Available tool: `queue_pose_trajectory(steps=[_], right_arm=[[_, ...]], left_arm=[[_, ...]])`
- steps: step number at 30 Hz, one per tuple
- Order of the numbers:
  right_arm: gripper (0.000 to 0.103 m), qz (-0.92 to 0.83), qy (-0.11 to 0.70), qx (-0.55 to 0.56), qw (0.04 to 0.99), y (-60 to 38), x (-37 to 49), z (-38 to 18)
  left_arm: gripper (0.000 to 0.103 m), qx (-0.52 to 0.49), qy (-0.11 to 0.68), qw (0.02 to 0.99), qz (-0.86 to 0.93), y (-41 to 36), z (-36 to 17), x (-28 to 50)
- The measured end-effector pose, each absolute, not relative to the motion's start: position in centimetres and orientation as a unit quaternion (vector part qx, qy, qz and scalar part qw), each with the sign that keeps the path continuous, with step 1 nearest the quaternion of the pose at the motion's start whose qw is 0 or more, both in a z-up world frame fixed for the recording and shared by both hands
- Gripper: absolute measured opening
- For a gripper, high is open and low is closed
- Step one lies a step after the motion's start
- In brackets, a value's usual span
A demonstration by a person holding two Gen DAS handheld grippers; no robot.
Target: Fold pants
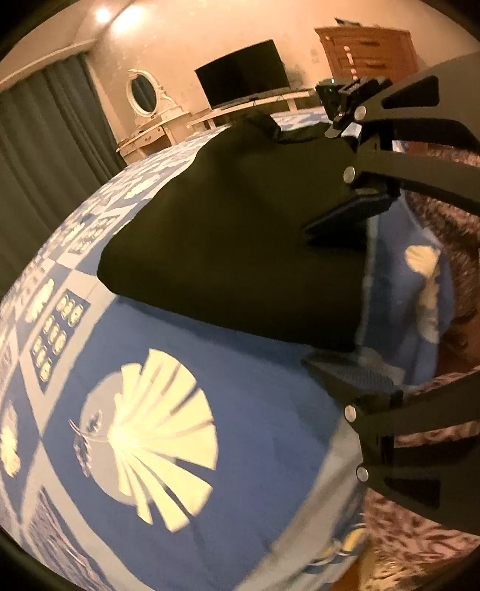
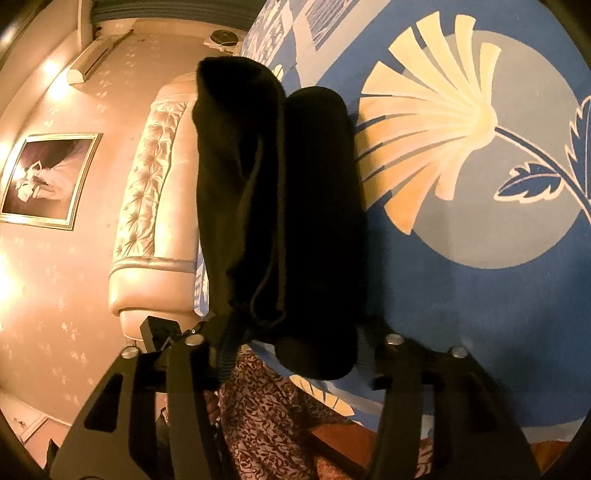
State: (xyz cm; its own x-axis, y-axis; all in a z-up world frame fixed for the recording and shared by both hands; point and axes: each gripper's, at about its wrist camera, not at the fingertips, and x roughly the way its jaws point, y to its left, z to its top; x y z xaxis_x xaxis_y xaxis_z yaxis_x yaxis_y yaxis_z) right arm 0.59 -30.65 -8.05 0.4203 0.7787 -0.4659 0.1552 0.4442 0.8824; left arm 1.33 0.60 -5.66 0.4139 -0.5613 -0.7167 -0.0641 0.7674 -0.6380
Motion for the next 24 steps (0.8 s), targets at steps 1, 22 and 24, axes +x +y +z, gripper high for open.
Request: queue_pose_trajectory(steps=[1, 22, 24], right_arm=[[0.061, 0.224, 0.49, 0.474, 0.696, -30.7, 0.5, -7.9], [0.091, 0.194, 0.411, 0.462, 0.762, -35.0, 9.8, -6.6], [0.091, 0.199, 0.412, 0.46, 0.761, -35.1, 11.0, -6.8]], left_arm=[[0.067, -0.308, 0.519, 0.781, -0.161, 0.9, -5.4, 1.1], [0.079, -0.276, 0.477, 0.776, -0.306, -0.6, -6.2, 15.5], [0.079, -0.265, 0.487, 0.77, -0.316, -1.3, -6.4, 16.7]])
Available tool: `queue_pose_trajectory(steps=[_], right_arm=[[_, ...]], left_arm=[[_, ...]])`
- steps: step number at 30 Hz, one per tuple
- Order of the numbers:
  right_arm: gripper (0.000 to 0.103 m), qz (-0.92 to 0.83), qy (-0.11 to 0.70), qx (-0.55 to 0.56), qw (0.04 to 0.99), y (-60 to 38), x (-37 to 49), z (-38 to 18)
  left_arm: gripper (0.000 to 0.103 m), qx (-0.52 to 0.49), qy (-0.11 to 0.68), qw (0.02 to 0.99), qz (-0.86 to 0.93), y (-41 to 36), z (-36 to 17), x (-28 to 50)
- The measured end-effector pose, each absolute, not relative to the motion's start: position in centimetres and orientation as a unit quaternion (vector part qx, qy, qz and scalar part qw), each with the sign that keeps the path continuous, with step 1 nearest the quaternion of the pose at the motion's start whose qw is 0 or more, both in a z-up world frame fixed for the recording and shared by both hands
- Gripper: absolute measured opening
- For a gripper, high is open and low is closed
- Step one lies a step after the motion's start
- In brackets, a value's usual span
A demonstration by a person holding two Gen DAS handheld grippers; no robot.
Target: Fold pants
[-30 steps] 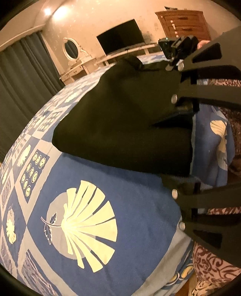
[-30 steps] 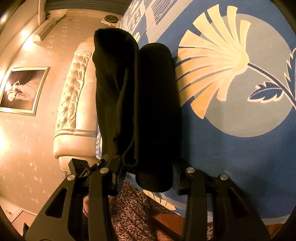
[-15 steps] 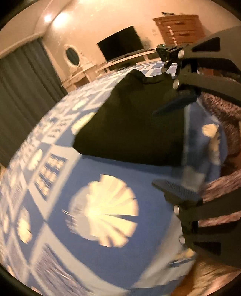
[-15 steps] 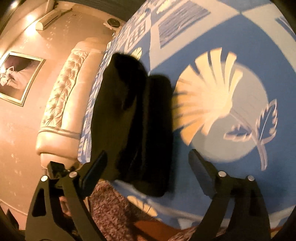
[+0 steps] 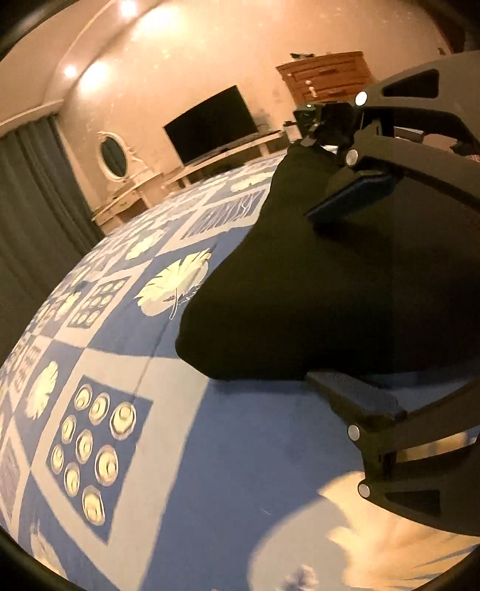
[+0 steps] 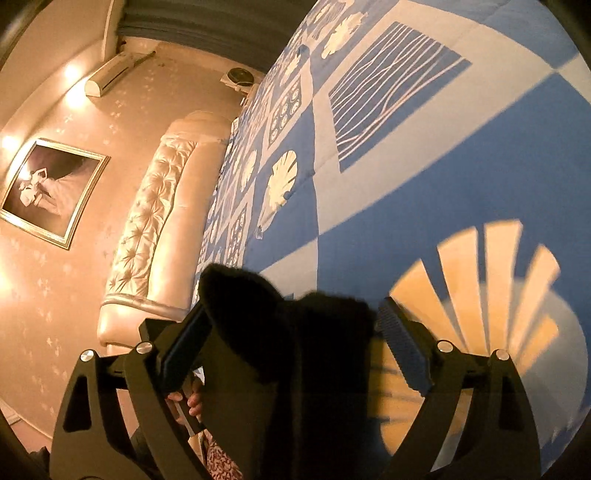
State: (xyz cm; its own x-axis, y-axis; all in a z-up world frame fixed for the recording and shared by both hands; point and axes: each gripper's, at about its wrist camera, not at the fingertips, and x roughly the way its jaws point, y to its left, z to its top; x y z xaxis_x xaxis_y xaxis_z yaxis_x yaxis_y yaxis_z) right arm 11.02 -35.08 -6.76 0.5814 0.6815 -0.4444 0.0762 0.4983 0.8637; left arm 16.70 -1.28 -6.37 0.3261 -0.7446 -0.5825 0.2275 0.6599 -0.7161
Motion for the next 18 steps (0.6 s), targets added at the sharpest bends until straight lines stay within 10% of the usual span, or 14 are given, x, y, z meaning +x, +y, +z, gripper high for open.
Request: queue_pose_trajectory(steps=[18], right_arm=[[0.091, 0.216, 0.405, 0.453, 0.765, -33.8, 12.7, -7.0]], left_arm=[[0.083, -0.355, 0.501, 0.728, -0.306, 1.7, -5.6, 19.8]])
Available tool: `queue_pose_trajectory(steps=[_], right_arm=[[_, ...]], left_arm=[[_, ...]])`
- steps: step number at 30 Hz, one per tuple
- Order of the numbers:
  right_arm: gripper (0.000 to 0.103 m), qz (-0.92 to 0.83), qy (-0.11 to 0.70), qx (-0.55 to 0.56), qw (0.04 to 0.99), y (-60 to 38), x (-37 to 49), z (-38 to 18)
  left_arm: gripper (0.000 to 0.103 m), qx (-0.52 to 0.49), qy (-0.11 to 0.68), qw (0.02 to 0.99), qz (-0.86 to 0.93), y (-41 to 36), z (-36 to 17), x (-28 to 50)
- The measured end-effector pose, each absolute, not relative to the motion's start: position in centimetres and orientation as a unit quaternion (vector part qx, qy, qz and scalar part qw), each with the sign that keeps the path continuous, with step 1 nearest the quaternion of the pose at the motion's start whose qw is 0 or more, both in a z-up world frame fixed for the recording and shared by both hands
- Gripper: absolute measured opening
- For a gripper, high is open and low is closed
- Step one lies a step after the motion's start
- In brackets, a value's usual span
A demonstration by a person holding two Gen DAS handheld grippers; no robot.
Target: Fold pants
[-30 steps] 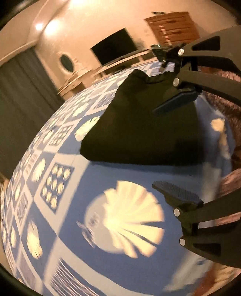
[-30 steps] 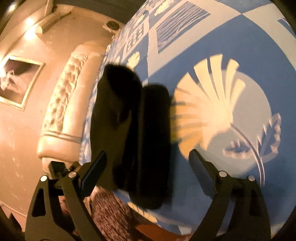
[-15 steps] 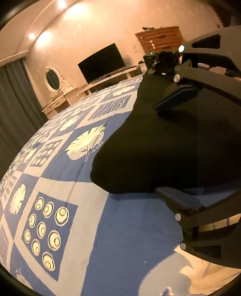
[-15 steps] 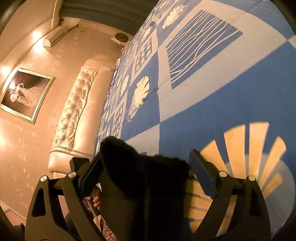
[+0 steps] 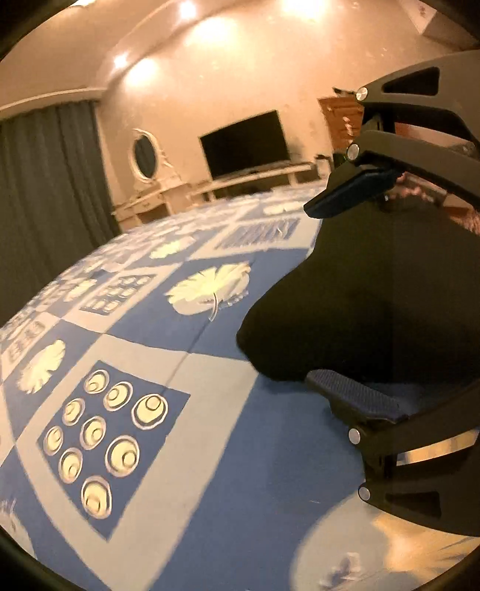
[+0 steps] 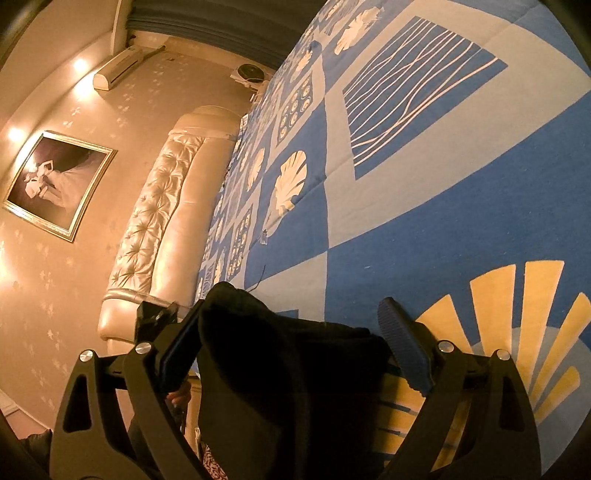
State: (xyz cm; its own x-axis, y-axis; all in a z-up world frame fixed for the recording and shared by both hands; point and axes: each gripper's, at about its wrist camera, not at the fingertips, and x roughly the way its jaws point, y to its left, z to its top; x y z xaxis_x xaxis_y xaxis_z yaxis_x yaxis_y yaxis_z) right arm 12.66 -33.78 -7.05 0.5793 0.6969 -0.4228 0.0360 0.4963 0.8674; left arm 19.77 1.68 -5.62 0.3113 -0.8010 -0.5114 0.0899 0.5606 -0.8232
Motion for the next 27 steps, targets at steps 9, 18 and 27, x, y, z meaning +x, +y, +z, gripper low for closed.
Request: queue_pose_trajectory(steps=[9, 18, 27], right_arm=[[0.085, 0.221, 0.406, 0.449, 0.765, -33.5, 12.6, -7.3], [0.036, 0.21, 0.415, 0.472, 0.749, -34.5, 12.3, -9.4], [0.031, 0.206, 0.403, 0.476, 0.754, -34.2, 12.3, -9.6]], left_arm=[[0.079, -0.25, 0.488, 0.779, -0.305, -1.7, -6.9, 20.7], [0.045, -0.191, 0.483, 0.803, -0.292, -2.6, -7.4, 20.4], [0.04, -0.168, 0.472, 0.818, -0.282, -2.8, -6.8, 20.2]])
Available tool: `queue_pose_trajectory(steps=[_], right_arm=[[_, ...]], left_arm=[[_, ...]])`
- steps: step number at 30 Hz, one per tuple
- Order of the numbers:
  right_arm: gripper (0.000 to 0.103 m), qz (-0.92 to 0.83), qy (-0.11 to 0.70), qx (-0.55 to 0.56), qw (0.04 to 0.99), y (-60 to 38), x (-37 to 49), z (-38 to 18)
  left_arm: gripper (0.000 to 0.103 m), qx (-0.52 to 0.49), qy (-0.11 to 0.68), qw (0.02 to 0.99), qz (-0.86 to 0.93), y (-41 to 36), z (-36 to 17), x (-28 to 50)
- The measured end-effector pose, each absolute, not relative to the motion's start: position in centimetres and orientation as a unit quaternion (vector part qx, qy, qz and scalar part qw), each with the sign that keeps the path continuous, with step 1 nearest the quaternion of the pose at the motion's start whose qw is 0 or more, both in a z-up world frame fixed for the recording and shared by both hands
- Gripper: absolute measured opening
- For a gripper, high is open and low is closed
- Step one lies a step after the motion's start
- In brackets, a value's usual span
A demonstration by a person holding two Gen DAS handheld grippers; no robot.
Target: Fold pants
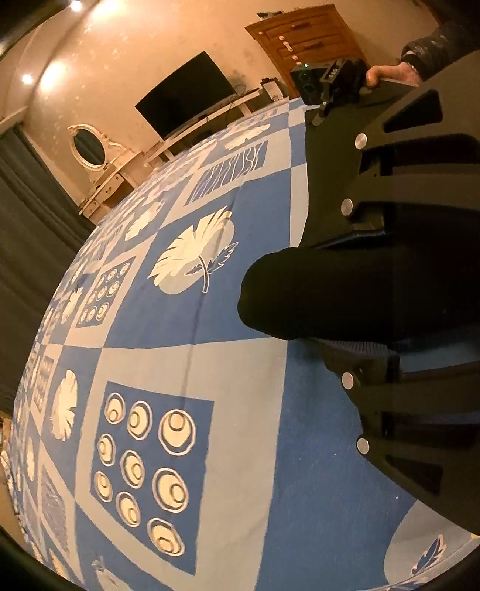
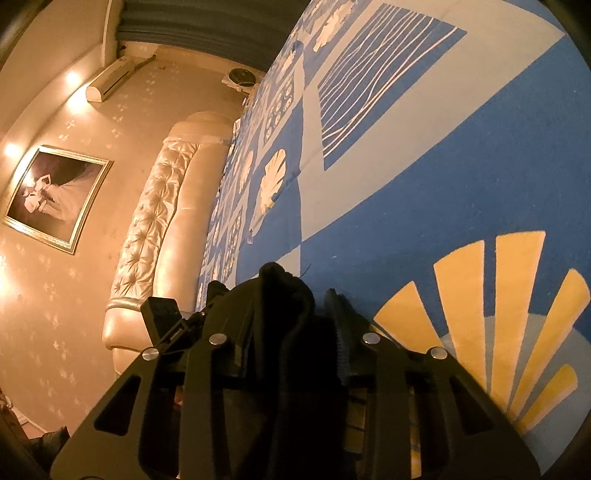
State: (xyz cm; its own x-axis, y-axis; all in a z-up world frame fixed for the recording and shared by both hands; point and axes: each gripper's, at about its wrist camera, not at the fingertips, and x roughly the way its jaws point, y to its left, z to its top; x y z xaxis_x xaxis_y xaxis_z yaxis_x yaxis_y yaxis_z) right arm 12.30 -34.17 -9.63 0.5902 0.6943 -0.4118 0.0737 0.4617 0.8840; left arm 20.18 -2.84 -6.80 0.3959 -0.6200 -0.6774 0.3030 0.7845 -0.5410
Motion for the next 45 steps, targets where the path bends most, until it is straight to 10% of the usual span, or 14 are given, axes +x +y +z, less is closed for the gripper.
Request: queue_pose_trajectory(steps=[45], right_arm=[[0.028, 0.205, 0.377, 0.483, 0.763, -33.6, 21.9, -9.5]], left_arm=[[0.035, -0.183, 0.459, 0.834, -0.245, -1.9, -6.5, 27.9]])
